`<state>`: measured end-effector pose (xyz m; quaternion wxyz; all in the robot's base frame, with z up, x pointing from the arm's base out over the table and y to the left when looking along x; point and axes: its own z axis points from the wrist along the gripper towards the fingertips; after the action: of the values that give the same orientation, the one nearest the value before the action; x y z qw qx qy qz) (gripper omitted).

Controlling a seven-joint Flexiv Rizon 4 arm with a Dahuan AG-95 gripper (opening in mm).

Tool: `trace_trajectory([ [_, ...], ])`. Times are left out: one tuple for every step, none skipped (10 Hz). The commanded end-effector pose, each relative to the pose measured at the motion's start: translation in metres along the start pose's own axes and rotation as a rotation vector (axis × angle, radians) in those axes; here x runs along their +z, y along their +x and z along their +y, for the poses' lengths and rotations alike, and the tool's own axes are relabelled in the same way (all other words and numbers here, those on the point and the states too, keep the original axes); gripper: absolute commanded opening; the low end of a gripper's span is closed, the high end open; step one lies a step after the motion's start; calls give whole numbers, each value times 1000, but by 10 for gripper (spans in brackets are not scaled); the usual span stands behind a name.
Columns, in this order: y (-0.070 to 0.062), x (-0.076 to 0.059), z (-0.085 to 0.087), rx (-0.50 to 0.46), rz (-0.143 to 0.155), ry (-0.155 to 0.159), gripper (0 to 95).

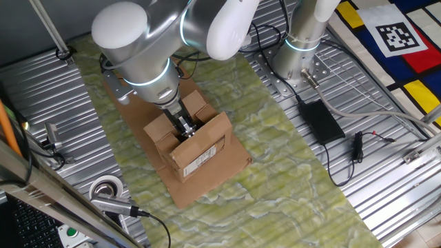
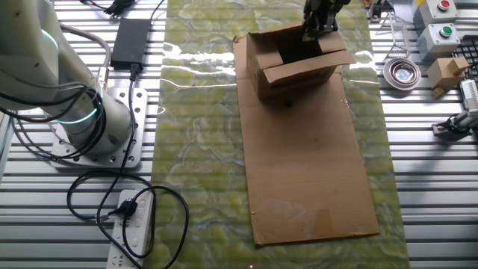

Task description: Open a box

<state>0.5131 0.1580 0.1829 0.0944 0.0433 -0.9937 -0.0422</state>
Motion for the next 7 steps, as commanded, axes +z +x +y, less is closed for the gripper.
trace_trajectory([
  [0, 0, 3, 3, 0, -6, 190],
  [0, 0, 4, 5, 0, -7, 190],
  [0, 1, 8, 12, -1, -8, 190],
  [0, 1, 9, 12, -1, -9, 190],
  [0, 1, 12, 13, 0, -9, 190],
  [1, 1, 16, 18, 0, -8, 190],
  [1, 0, 17, 20, 0, -8, 190],
])
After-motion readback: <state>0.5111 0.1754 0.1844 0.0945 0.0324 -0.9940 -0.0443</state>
